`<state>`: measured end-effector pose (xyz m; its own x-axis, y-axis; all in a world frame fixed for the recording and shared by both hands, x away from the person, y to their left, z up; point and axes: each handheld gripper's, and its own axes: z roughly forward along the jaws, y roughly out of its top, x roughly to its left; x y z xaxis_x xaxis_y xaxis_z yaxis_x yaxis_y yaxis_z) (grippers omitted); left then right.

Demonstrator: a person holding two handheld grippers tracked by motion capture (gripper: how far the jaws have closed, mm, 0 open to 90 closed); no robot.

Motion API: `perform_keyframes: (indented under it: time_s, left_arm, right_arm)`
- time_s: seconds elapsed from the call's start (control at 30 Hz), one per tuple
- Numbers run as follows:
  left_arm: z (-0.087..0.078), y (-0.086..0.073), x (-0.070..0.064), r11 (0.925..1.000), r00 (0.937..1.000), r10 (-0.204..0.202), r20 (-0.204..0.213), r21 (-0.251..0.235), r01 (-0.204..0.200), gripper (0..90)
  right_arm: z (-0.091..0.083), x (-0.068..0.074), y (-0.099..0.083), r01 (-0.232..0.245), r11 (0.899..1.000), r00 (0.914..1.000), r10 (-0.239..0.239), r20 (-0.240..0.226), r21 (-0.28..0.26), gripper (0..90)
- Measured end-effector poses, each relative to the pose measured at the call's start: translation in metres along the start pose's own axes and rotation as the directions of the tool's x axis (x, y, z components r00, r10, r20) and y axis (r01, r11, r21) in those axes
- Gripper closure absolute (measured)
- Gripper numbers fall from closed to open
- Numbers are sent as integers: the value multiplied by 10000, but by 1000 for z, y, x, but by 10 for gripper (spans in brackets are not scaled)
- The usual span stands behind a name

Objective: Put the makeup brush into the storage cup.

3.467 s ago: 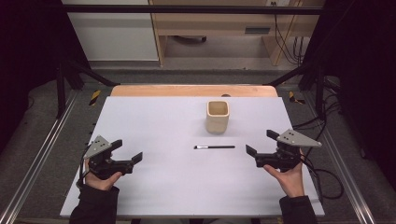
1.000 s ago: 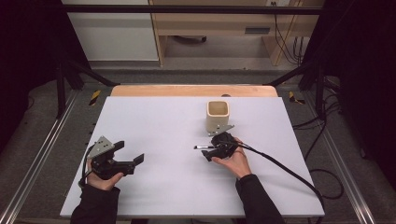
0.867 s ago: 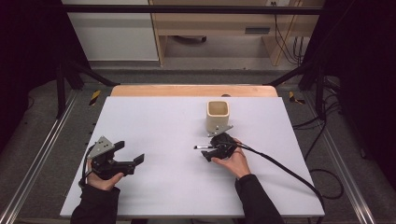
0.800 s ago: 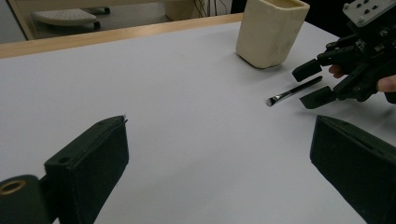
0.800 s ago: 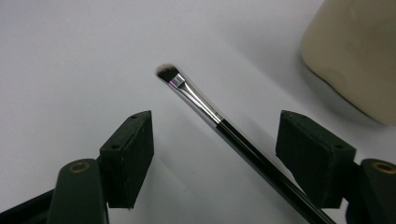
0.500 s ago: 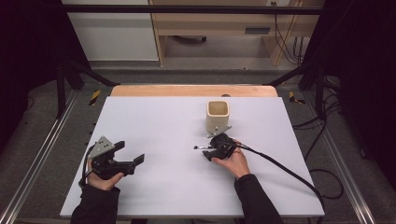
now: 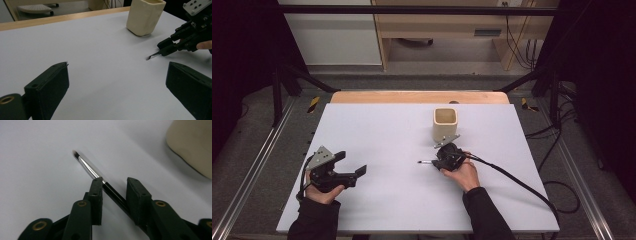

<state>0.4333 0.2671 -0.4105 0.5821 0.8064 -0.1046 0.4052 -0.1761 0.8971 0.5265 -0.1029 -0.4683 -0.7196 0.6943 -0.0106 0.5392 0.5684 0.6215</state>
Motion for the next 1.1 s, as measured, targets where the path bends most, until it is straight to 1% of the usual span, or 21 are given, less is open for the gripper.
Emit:
perform_keyframes:
  time_s: [0.07, 0.1, 0.17, 0.2, 0.23, 0.43, 0.47, 0.53, 0.57, 0.6, 0.7, 0.87, 0.97, 1.03, 1.07, 1.1]
  left_arm:
    - [0, 0, 0, 10000, 10000, 7, 8, -2, -7, 44]
    - [0, 0, 0, 10000, 10000, 12, 10, 0, -12, 44]
    - [0, 0, 0, 10000, 10000, 4, 12, 3, -4, 44]
    - [0, 0, 0, 10000, 10000, -6, 15, 8, 6, 44]
    - [0, 0, 0, 10000, 10000, -4, 16, 13, 4, 44]
    - [0, 0, 0, 10000, 10000, 11, 24, 10, -11, 45]
    - [0, 0, 0, 10000, 10000, 17, 20, 9, -17, 45]
    - [0, 0, 0, 10000, 10000, 12, 20, 5, -12, 45]
    - [0, 0, 0, 10000, 10000, 16, 18, 5, -16, 45]
    - [0, 0, 0, 10000, 10000, 15, 22, 2, -15, 45]
    - [0, 0, 0, 10000, 10000, 17, 27, 10, -17, 45]
    - [0, 0, -1, 10000, 10000, 22, 40, 15, -22, 45]
    - [0, 0, -1, 10000, 10000, 24, 38, 9, -24, 45]
    - [-1, 1, -1, 10000, 10000, 18, 36, -8, -18, 45]
    - [-1, 1, 0, 10000, 10000, 7, 42, -18, -7, 45]
    - [-1, 1, 0, 10000, 10000, 7, 42, -18, -7, 46]
  right_arm:
    - [0, 0, 0, 19, 10000, 10000, -19, -4, 20, 698]
    - [-1, 0, 0, 187, 9998, 9998, -188, 13, 66, 710]
    - [-3, 1, 0, 53, 9998, 10000, -53, -36, 170, 741]
    - [-3, 0, 0, 201, 9996, 9998, -199, -69, 214, 750]
    - [-4, 0, 0, 238, 9994, 9997, -235, -95, 247, 758]
    - [-5, 0, 0, 128, 9992, 9998, -122, -184, 377, 787]
    - [-5, 1, -1, 14, 9989, 9997, -3, -235, 458, 806]
    - [-6, 3, -1, -14, 9990, 9997, 25, -238, 446, 817]
    - [-6, 3, -1, -14, 9990, 9997, 25, -238, 446, 817]
    - [-6, 4, -1, 93, 9989, 9996, -80, -271, 467, 827]
    - [-7, 5, -2, 108, 9988, 9995, -93, -316, 482, 841]
    - [-7, 8, -3, -21, 9988, 9999, 29, -158, 485, 841]
    - [-7, 8, -3, -57, 9987, 9998, 66, -177, 498, 836]
    - [-8, 8, -3, 12, 9991, 9999, -5, -167, 433, 778]
    - [-9, 10, -3, -123, 9990, 9998, 129, -139, 421, 775]
    - [-11, 10, -2, -122, 9991, 9998, 128, -144, 397, 755]
